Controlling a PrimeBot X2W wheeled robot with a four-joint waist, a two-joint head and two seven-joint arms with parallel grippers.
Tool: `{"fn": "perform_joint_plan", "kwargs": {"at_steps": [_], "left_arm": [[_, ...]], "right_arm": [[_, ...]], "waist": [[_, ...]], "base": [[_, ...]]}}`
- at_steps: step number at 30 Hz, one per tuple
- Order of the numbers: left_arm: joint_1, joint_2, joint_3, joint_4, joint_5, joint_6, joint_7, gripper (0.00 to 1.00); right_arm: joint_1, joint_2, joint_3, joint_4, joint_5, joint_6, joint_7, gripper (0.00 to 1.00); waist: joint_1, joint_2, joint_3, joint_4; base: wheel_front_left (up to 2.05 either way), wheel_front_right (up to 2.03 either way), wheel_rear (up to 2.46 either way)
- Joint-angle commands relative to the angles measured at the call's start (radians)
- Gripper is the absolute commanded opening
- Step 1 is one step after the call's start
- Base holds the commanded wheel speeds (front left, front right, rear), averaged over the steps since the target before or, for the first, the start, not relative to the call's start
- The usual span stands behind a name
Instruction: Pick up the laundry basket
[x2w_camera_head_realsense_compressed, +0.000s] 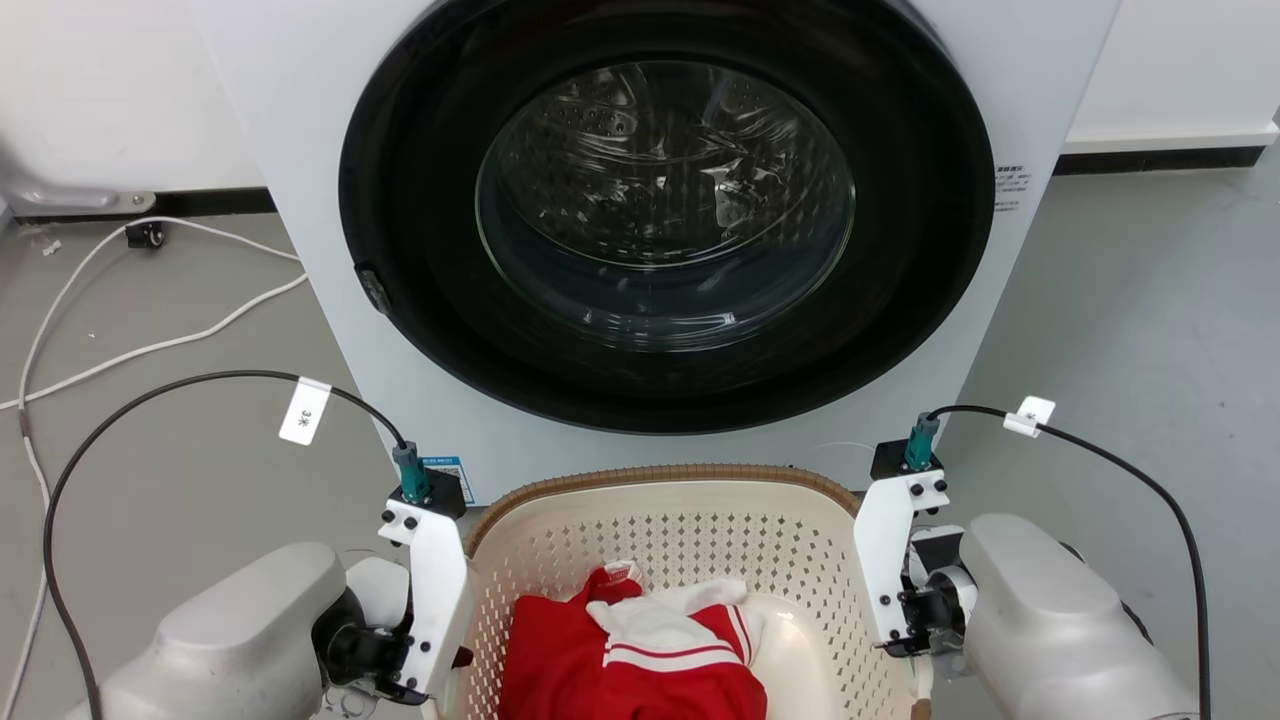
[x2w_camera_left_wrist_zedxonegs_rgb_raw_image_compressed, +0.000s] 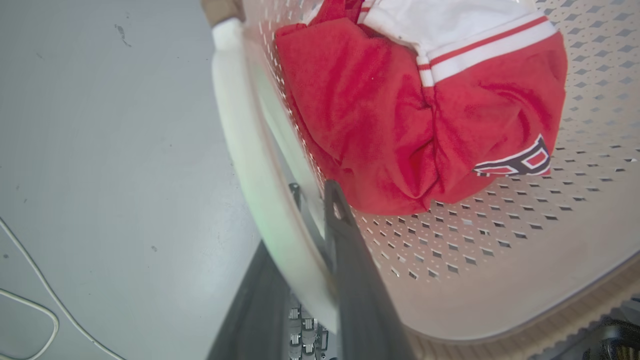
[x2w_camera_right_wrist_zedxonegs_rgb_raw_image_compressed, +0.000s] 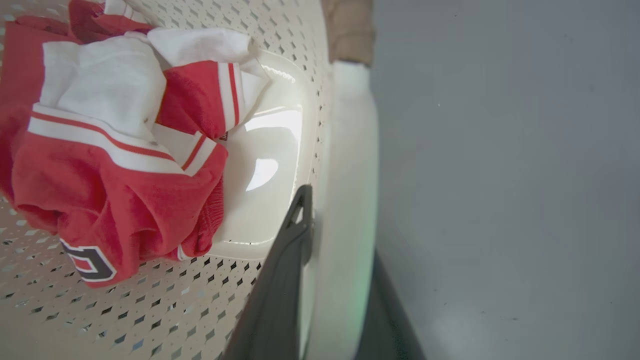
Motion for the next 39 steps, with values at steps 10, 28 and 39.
{"fn": "perform_joint_plan", "kwargs": {"at_steps": [10,28,39], "left_arm": [[0.013,0.001,-0.004,0.018,-0.003,-0.008,0.004,0.0],[0.03,-0.014,-0.004,0.033,-0.017,-0.008,0.006,0.0],[0.038,-0.019,-0.004,0.043,-0.019,-0.008,0.003,0.0]], "right_arm": [[0.0,-0.012,0.022,0.013,0.023,0.005,-0.005,0.0],[-0.023,-0.012,0.056,0.026,0.052,0.005,-0.002,0.0],[-0.026,-0.012,0.079,0.031,0.064,0.005,-0.009,0.0]], "waist": [[0.0002,0.0,-0.04,0.002],[0.0002,0.0,-0.054,0.004],[0.0002,0.0,-0.055,-0.003]], "base": [[0.0,0.0,0.0],[0.0,0.0,0.0],[0.0,0.0,0.0]]}}
